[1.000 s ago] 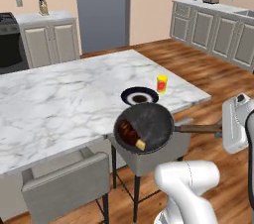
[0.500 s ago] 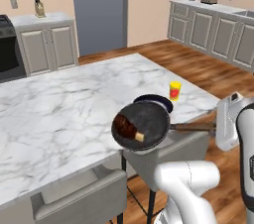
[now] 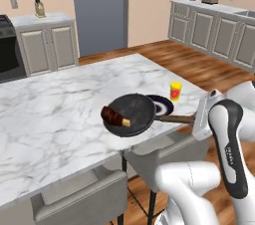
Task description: Pick up the pan with the steak in it and place it on the dining table. Then place the steak on the plate.
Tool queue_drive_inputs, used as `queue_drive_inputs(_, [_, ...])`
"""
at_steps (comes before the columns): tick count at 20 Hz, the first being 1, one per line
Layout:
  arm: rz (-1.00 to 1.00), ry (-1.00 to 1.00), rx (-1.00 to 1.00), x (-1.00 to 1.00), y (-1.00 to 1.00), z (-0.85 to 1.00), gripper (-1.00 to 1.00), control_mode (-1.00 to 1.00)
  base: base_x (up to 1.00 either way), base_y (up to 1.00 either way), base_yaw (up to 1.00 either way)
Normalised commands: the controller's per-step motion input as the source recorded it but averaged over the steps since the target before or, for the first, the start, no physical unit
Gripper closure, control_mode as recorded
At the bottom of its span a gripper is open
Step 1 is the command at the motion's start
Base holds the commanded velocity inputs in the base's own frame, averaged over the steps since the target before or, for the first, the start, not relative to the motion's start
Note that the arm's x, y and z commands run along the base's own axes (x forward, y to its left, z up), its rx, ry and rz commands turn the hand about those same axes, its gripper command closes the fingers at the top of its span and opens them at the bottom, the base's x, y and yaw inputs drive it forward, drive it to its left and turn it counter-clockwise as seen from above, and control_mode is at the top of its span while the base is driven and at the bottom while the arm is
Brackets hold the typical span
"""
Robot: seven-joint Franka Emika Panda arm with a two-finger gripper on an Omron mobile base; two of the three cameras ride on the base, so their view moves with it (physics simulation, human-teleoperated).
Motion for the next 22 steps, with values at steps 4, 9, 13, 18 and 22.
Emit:
queue_drive_inputs(4, [0.0,0.0,0.07,0.22,0.15,-0.05,1.0,-1.0,0.0,0.0,0.0])
queue_drive_inputs(9, [0.0,0.0,0.03,0.01,0.03,-0.02,1.0,-1.0,0.0,0.0,0.0])
queue_drive_inputs(13, [0.0,0.05,0.1,0.2,0.06,-0.33,1.0,-1.0,0.0,0.0,0.0])
queue_drive_inputs(18, [0.0,0.08,0.09,0.43,0.15,-0.4,1.0,-1.0,0.0,0.0,0.0])
queue_drive_inputs(22, [0.0,0.13,0.07,0.55,0.2,-0.42,1.0,-1.0,0.0,0.0,0.0])
